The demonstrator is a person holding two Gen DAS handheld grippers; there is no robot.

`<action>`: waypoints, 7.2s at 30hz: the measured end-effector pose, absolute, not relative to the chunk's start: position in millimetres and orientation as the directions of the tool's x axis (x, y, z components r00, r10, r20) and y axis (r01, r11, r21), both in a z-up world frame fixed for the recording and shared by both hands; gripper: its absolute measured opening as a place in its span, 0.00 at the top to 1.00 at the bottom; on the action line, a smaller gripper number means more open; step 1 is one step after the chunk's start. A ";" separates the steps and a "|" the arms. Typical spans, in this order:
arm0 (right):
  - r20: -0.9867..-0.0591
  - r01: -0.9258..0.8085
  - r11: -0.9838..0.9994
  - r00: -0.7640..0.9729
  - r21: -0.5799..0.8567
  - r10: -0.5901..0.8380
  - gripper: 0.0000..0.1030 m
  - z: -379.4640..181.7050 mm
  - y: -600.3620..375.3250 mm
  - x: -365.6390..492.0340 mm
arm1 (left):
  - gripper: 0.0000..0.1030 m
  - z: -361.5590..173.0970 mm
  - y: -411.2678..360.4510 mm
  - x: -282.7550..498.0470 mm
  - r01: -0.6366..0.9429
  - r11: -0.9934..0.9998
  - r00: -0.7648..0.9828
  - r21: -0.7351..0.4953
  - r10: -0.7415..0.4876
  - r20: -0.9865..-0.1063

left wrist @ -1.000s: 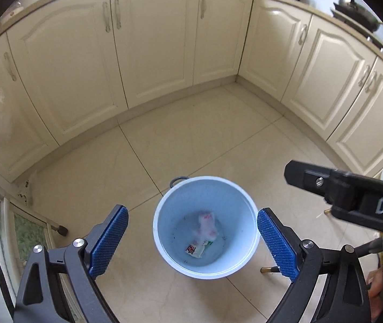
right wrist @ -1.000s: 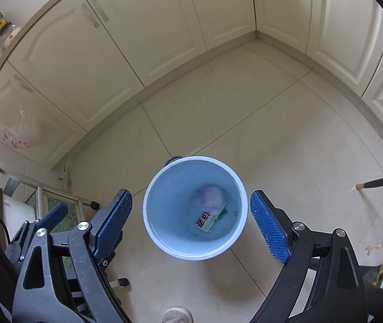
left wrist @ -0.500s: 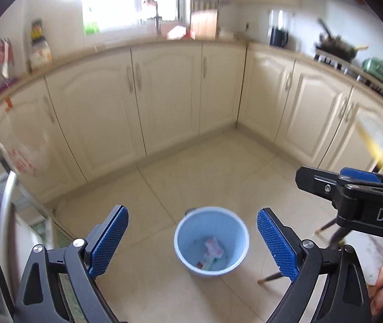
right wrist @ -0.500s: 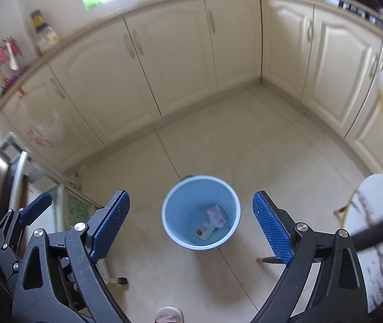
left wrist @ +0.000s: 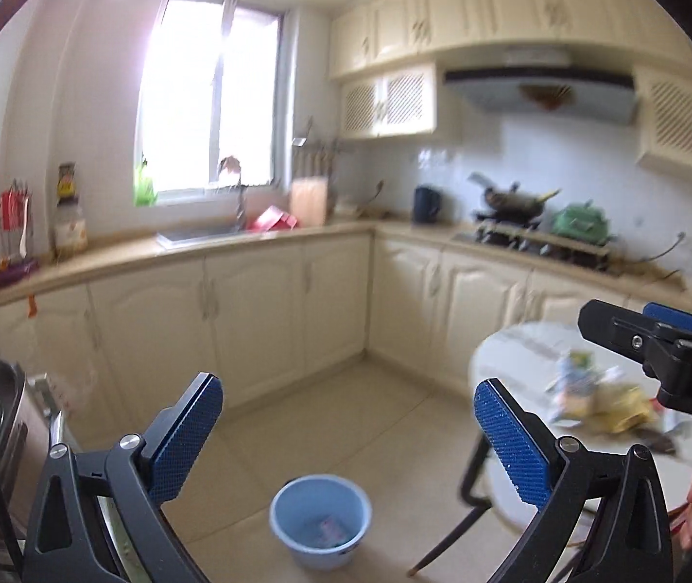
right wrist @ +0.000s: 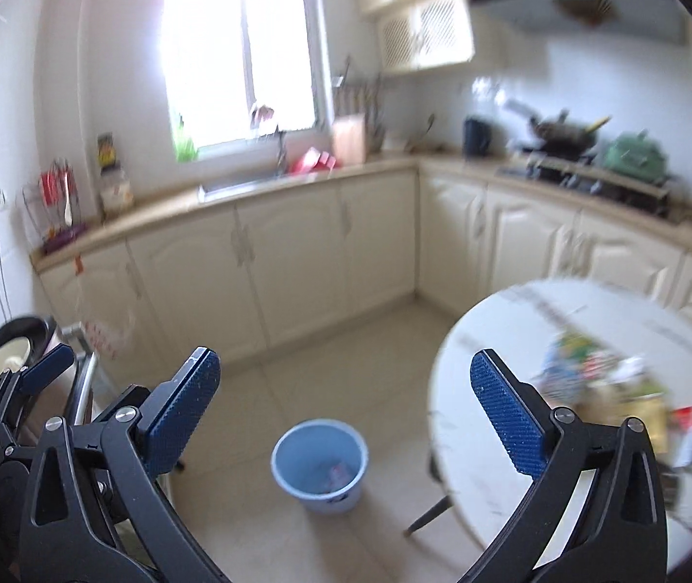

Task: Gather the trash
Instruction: 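Move both tools back toward the table, then grasp the milk carton with the left tool while right grasps silver wrapper, then carry carton and wrapper over the bucket and open both tools, then move both tools back toward the table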

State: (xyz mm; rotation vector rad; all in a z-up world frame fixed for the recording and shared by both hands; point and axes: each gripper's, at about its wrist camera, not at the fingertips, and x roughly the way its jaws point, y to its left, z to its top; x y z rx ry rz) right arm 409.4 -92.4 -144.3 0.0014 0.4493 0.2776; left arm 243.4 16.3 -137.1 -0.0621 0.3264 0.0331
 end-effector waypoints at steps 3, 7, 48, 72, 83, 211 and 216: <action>-0.370 -0.231 0.972 0.900 0.043 0.230 0.00 -115.5 -112.2 367.5 | 0.01 -120.6 -14.8 211.9 -0.012 0.999 0.964 -0.040 0.001 -0.264; -0.298 -0.169 0.985 0.939 0.024 0.169 0.00 -84.8 -137.8 317.3 | 0.01 -116.3 -37.7 165.6 0.035 0.999 0.979 -0.036 -0.041 -0.198; -0.268 0.231 0.970 0.941 0.068 -0.205 0.00 -78.7 -301.5 236.1 | 0.01 -120.3 -54.2 147.9 0.162 0.987 0.963 -0.020 -0.162 -0.215; -0.696 0.400 0.915 0.674 0.062 -0.247 0.00 -282.7 -429.6 412.7 | 0.01 -202.4 -160.5 495.3 0.283 0.959 0.714 0.019 -0.197 -0.672; -0.787 0.387 0.921 0.581 0.042 -0.208 0.00 -320.3 -446.3 461.2 | 0.54 -230.5 -168.9 591.2 0.366 0.927 0.626 -0.081 -0.310 -0.716; -0.573 -0.429 0.900 0.721 0.074 0.390 0.00 -233.1 -13.5 493.9 | 0.03 -125.7 100.1 301.3 -0.198 0.975 0.838 -0.105 0.113 -0.533; -0.470 -0.370 0.929 0.818 0.013 0.332 0.00 -168.6 -55.1 424.9 | 0.01 -98.4 48.7 242.1 -0.144 0.986 0.902 -0.089 0.094 -0.422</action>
